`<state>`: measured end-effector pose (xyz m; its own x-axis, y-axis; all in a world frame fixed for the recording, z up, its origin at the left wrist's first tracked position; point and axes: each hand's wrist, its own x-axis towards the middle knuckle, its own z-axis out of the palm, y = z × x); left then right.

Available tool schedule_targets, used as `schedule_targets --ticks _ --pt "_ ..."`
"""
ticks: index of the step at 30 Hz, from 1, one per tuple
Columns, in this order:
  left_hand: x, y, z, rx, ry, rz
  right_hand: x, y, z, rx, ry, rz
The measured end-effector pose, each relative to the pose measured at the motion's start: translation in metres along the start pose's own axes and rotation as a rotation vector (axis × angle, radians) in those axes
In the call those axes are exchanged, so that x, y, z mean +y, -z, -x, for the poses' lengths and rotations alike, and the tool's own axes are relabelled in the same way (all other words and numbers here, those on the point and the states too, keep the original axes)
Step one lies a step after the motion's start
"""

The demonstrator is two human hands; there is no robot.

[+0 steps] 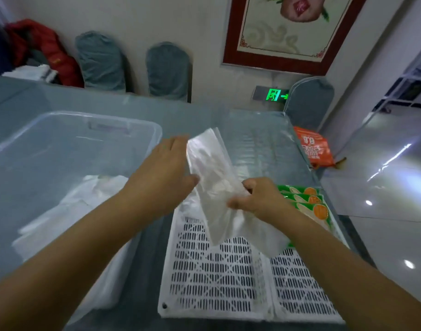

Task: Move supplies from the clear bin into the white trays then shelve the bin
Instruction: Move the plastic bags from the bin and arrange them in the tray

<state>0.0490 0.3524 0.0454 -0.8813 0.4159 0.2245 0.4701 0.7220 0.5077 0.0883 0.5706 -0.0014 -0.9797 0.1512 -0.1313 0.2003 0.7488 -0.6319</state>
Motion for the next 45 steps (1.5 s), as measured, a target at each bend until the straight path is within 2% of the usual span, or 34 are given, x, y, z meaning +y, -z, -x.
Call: schedule_targets --ticks 3,5,10,13,15,20,24,27,29,36,41,45 --pt "0.011 -0.050 0.011 -0.139 0.129 0.181 0.029 -0.014 0.004 -0.024 -0.025 -0.141" --pt "0.013 -0.083 0.013 -0.151 0.277 0.282 0.040 -0.025 0.006 -0.047 -0.033 -0.221" --pt "0.002 -0.137 0.011 0.016 0.596 0.559 0.060 -0.050 0.011 -0.070 -0.069 -0.360" --pt "-0.007 -0.154 0.020 0.026 0.741 0.733 0.069 -0.062 0.010 -0.082 -0.120 -0.390" --pt "-0.010 -0.163 0.027 0.052 0.821 0.769 0.073 -0.071 0.010 -0.083 -0.151 -0.395" --pt "-0.013 -0.182 0.041 0.054 0.854 0.769 0.081 -0.088 0.016 -0.163 -0.242 -0.519" --pt "-0.023 -0.190 0.047 -0.002 0.862 0.814 0.090 -0.092 0.021 -0.219 -0.394 -0.644" --pt "-0.026 -0.193 0.051 -0.019 0.872 0.845 0.093 -0.095 0.026 -0.239 -0.421 -0.666" --pt "-0.029 -0.193 0.052 -0.019 0.874 0.830 0.094 -0.099 0.030 -0.206 -0.419 -0.637" --pt "-0.042 -0.190 0.059 -0.042 0.863 0.758 0.107 -0.117 0.044 0.106 -0.485 -0.544" --pt "-0.036 -0.197 0.064 -0.196 0.835 0.772 0.105 -0.132 0.047 0.141 -0.522 -0.528" --pt "-0.030 -0.208 0.073 -0.310 0.843 0.792 0.098 -0.135 0.049 0.126 -0.540 -0.635"
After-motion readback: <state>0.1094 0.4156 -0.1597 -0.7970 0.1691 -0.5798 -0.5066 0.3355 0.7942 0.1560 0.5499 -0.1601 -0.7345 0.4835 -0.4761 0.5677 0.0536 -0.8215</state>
